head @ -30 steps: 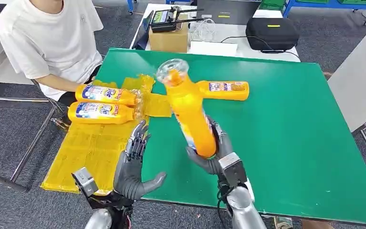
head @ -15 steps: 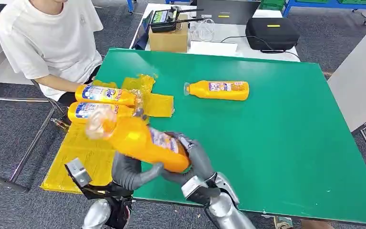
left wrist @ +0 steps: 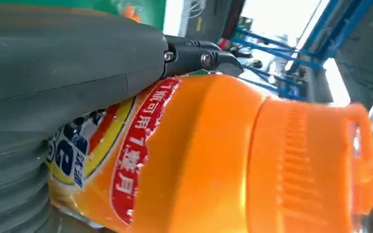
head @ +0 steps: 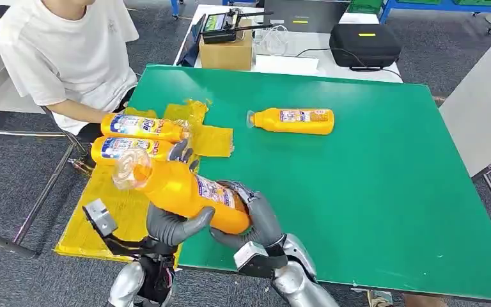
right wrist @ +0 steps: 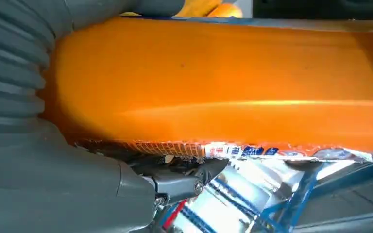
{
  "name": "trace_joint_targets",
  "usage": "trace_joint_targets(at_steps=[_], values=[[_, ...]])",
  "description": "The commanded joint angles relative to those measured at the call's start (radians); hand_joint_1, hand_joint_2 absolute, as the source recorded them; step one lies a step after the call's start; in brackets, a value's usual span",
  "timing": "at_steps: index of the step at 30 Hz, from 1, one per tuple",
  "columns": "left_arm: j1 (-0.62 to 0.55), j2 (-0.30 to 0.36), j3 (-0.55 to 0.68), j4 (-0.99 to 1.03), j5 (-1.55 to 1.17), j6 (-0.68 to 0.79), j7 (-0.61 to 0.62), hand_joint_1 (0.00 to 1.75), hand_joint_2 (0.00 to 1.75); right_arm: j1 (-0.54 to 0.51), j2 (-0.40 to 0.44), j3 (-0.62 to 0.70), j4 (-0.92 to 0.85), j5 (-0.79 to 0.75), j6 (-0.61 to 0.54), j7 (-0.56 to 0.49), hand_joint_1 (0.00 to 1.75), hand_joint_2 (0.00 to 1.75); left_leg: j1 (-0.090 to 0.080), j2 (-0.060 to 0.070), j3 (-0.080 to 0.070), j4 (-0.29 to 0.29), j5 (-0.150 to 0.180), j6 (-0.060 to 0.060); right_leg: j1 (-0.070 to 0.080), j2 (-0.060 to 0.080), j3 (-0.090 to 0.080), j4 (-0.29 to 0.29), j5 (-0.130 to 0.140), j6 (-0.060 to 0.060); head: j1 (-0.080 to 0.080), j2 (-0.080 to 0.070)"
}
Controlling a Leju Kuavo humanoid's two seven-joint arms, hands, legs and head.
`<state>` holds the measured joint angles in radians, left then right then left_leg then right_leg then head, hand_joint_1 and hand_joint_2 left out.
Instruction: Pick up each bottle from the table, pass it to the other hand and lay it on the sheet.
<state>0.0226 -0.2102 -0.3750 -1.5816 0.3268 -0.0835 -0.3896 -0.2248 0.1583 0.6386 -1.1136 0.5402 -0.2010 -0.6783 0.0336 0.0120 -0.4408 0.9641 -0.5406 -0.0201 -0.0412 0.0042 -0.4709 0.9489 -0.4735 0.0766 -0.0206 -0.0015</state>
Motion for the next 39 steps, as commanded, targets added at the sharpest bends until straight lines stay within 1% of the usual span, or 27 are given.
trace_joint_targets(at_steps=[1, 2, 11, 12, 13, 14, 15, 17, 18, 20, 21, 22, 23, 24, 25, 26, 27, 28, 29, 30, 31, 32, 33, 35, 36, 37, 39], values=[[-0.045, 0.018, 0.005, 0.086, 0.049, -0.02, 0.033, 1.75, 1.75, -0.047, 0.009, 0.016, 0.139, -0.006, -0.085, 0.02, 0.0, 1.75, 0.0, -0.001, 0.001, -0.001, 0.0, 0.002, 0.0, -0.001, 0.001, -0.001, 0.0, -0.003, 0.0, 0.0], [-0.045, 0.018, 0.005, 0.086, 0.049, -0.02, 0.033, 1.75, 1.75, -0.047, 0.009, 0.016, 0.139, -0.006, -0.085, 0.02, 0.0, 1.75, 0.0, -0.001, 0.001, -0.002, 0.001, 0.003, 0.001, 0.0, 0.001, -0.002, 0.001, -0.005, 0.0, 0.0], [-0.045, 0.019, 0.004, 0.082, 0.048, -0.02, 0.034, 1.75, 1.75, -0.048, 0.008, 0.017, 0.138, -0.005, -0.083, 0.023, 0.0, 1.75, 0.0, -0.001, -0.001, -0.001, 0.001, 0.002, 0.001, -0.001, 0.0, -0.001, 0.001, -0.003, 0.0, 0.0], [-0.046, 0.018, 0.003, 0.082, 0.056, -0.021, 0.045, 1.75, 1.75, -0.048, 0.007, 0.019, 0.131, -0.001, -0.102, 0.012, 0.0, 1.75, 0.0, -0.002, -0.001, -0.001, 0.001, 0.003, 0.001, -0.001, 0.0, -0.002, 0.001, -0.005, 0.0, 0.0], [-0.048, 0.011, 0.007, 0.091, 0.089, -0.022, 0.072, 1.75, 1.75, -0.053, 0.017, 0.01, 0.129, -0.007, -0.135, 0.016, 0.0, 0.0, 0.0, -0.001, -0.001, -0.001, 0.001, 0.003, 0.001, -0.001, 0.0, -0.001, 0.001, -0.004, 0.0, 0.0], [-0.049, 0.007, 0.011, 0.092, 0.095, -0.014, 0.072, 1.61, 1.75, -0.054, 0.025, 0.0, 0.124, -0.019, -0.143, 0.021, 0.0, 0.0, 0.0, -0.001, -0.001, -0.001, 0.001, 0.002, 0.001, 0.0, -0.001, -0.001, 0.001, -0.003, 0.0, 0.0], [-0.05, 0.002, 0.019, 0.089, 0.077, 0.02, 0.054, 1.57, 1.75, -0.054, 0.034, -0.013, 0.113, -0.034, -0.166, 0.022, 0.0, 0.0, 0.0, -0.001, -0.001, 0.0, 0.001, 0.001, 0.0, 0.0, -0.001, 0.0, 0.0, -0.002, 0.0, 0.0], [-0.055, 0.008, 0.023, 0.088, 0.074, 0.034, 0.048, 1.75, 1.75, -0.051, 0.04, -0.023, 0.106, -0.026, -0.225, 0.025, 0.0, 0.0, 0.0, -0.001, -0.001, 0.0, 0.001, 0.002, 0.001, 0.0, -0.001, 0.0, 0.0, -0.003, 0.0, 0.0], [-0.054, 0.01, 0.032, 0.083, 0.069, 0.046, 0.037, 1.75, 1.75, -0.053, 0.041, -0.024, 0.104, -0.009, -0.271, 0.024, 0.0, 0.0, 0.0, -0.001, -0.002, 0.0, 0.001, 0.003, 0.001, 0.0, -0.001, -0.001, 0.001, -0.005, 0.0, 0.0], [-0.063, 0.02, 0.051, 0.075, 0.061, 0.062, 0.022, 1.75, 1.75, -0.057, 0.04, -0.032, 0.104, 0.0, -0.323, 0.027, 0.0, 0.0, 0.0, -0.001, -0.001, 0.0, 0.001, 0.002, 0.001, 0.0, -0.001, 0.0, 0.001, -0.003, 0.0, 0.0], [-0.072, 0.025, 0.065, 0.071, 0.045, 0.081, 0.007, 1.75, 1.75, -0.058, 0.04, -0.039, 0.103, 0.0, -0.35, 0.025, 0.0, 0.0, 0.0, -0.001, -0.001, -0.001, 0.001, 0.003, 0.001, -0.001, -0.001, -0.001, 0.001, -0.005, 0.0, 0.0], [-0.087, 0.031, 0.086, 0.067, 0.017, 0.111, -0.015, 1.75, 1.75, -0.062, 0.038, -0.05, 0.112, 0.036, -0.438, 0.025, 0.0, 0.0, 0.0, 0.0, -0.001, -0.001, 0.001, 0.002, 0.001, 0.0, -0.001, 0.0, 0.001, -0.004, 0.0, 0.0], [-0.101, 0.033, 0.11, 0.065, -0.018, 0.156, -0.037, 1.75, 1.75, -0.068, 0.033, -0.051, 0.127, 0.062, -0.477, 0.024, 0.0, 0.0, 0.0, 0.0, -0.002, 0.0, 0.001, 0.002, 0.0, 0.0, -0.002, 0.0, 0.001, -0.003, 0.0, 0.0], [-0.114, 0.036, 0.135, 0.057, -0.055, 0.198, -0.074, 1.71, 1.75, -0.066, 0.036, -0.068, 0.136, 0.042, -0.481, 0.024, 0.0, 0.0, 0.0, 0.0, -0.001, -0.001, 0.001, 0.003, 0.001, 0.0, -0.002, 0.0, 0.001, -0.005, 0.0, 0.0], [-0.123, 0.047, 0.165, 0.044, -0.114, 0.255, -0.099, 1.61, 1.75, -0.059, 0.042, -0.094, 0.15, 0.014, -0.494, 0.008, 0.0, 0.0, 0.0, -0.001, -0.002, 0.0, 0.001, 0.002, 0.001, 0.0, -0.002, 0.0, 0.001, -0.004, 0.0, 0.0], [-0.125, 0.059, 0.182, 0.035, -0.19, 0.303, -0.131, 1.61, 1.75, -0.047, 0.052, -0.139, 0.15, 0.055, -0.497, -0.016, 0.0, 0.0, 0.0, -0.001, -0.002, 0.0, 0.001, 0.001, 0.0, -0.001, -0.001, 0.0, 0.001, -0.003, 0.0, 0.0], [-0.13, 0.075, 0.201, 0.028, -0.3, 0.368, -0.152, 1.57, 1.75, -0.039, 0.06, -0.16, 0.147, 0.047, -0.497, -0.02, 0.0, 0.0, 0.0, -0.001, -0.002, -0.001, 0.002, 0.002, 0.001, -0.001, -0.001, 0.0, 0.001, -0.005, 0.0, 0.0], [-0.13, 0.085, 0.217, 0.026, -0.412, 0.442, -0.165, 1.55, 1.75, -0.033, 0.058, -0.16, 0.134, 0.014, -0.497, -0.02, 0.0, 0.0, 0.0, -0.001, -0.001, -0.001, 0.001, 0.001, 0.001, -0.001, -0.001, 0.0, 0.001, -0.004, 0.0, 0.0], [-0.126, 0.096, 0.233, 0.026, -0.523, 0.503, -0.179, 1.59, 1.75, -0.024, 0.057, -0.178, 0.121, 0.033, -0.497, -0.02, 0.0, 0.0, 0.0, 0.0, -0.001, -0.001, 0.001, 0.001, 0.001, 0.0, -0.001, 0.0, 0.001, -0.004, 0.0, 0.0], [-0.122, 0.107, 0.254, 0.03, -0.638, 0.567, -0.183, 1.57, 1.75, -0.024, 0.056, -0.179, 0.131, 0.031, -0.496, -0.02, 0.0, 0.0, 0.0, 0.0, -0.001, -0.002, 0.002, 0.002, 0.001, 0.0, -0.001, 0.0, 0.001, -0.005, 0.0, 0.0], [-0.118, 0.113, 0.281, 0.032, -0.688, 0.602, -0.183, 1.57, 1.75, -0.019, 0.051, -0.185, 0.121, 0.014, -0.497, -0.02, 0.0, 0.0, 0.0, 0.0, 0.0, -0.002, 0.001, 0.002, 0.001, 0.0, -0.001, -0.001, 0.001, -0.005, 0.0, 0.0], [-0.117, 0.116, 0.286, 0.032, -0.689, 0.599, -0.184, 1.57, 1.75, -0.018, 0.05, -0.184, 0.119, 0.013, -0.497, -0.02, 0.0, 0.0, 0.0, 0.0, 0.0, -0.001, 0.001, 0.001, 0.001, 0.0, 0.0, 0.0, 0.0, -0.003, 0.0, 0.0], [-0.117, 0.116, 0.286, 0.032, -0.689, 0.599, -0.184, 1.57, 1.75, -0.018, 0.05, -0.184, 0.119, 0.013, -0.497, -0.02, 0.0, 0.0, 0.001, -0.001, 0.0, -0.002, 0.002, 0.002, 0.002, 0.0, 0.0, -0.001, 0.001, -0.006, 0.0, 0.0], [-0.116, 0.111, 0.284, 0.033, -0.69, 0.599, -0.184, 1.57, 1.75, -0.019, 0.051, -0.183, 0.119, 0.012, -0.496, -0.02, 0.0, 0.0, 0.0, 0.0, -0.001, -0.001, 0.001, 0.002, 0.001, 0.0, -0.001, 0.0, 0.0, -0.003, 0.0, 0.0], [-0.116, 0.111, 0.286, 0.038, -0.724, 0.618, -0.184, 1.62, 1.75, -0.017, 0.054, -0.188, 0.119, 0.001, -0.496, -0.02, 0.0, 0.0, 0.001, -0.001, -0.001, -0.001, 0.001, 0.003, 0.002, -0.001, 0.0, -0.001, 0.001, -0.005, 0.0, 0.0], [-0.118, 0.123, 0.298, 0.048, -0.797, 0.656, -0.169, 1.73, 1.75, -0.013, 0.054, -0.197, 0.115, -0.007, -0.497, -0.02, 0.0, 0.0, 0.001, -0.002, -0.001, -0.002, 0.002, 0.004, 0.002, -0.001, 0.0, -0.001, 0.001, -0.007, 0.0, 0.0], [-0.123, 0.15, 0.326, 0.074, -0.942, 0.727, -0.146, 1.75, 1.75, 0.0, 0.055, -0.21, 0.098, -0.02, -0.491, -0.02, 0.0, 0.0, 0.0, -0.001, -0.001, -0.001, 0.001, 0.001, 0.0, 0.0, -0.001, 0.0, 0.0, -0.002, 0.0, 0.0]])
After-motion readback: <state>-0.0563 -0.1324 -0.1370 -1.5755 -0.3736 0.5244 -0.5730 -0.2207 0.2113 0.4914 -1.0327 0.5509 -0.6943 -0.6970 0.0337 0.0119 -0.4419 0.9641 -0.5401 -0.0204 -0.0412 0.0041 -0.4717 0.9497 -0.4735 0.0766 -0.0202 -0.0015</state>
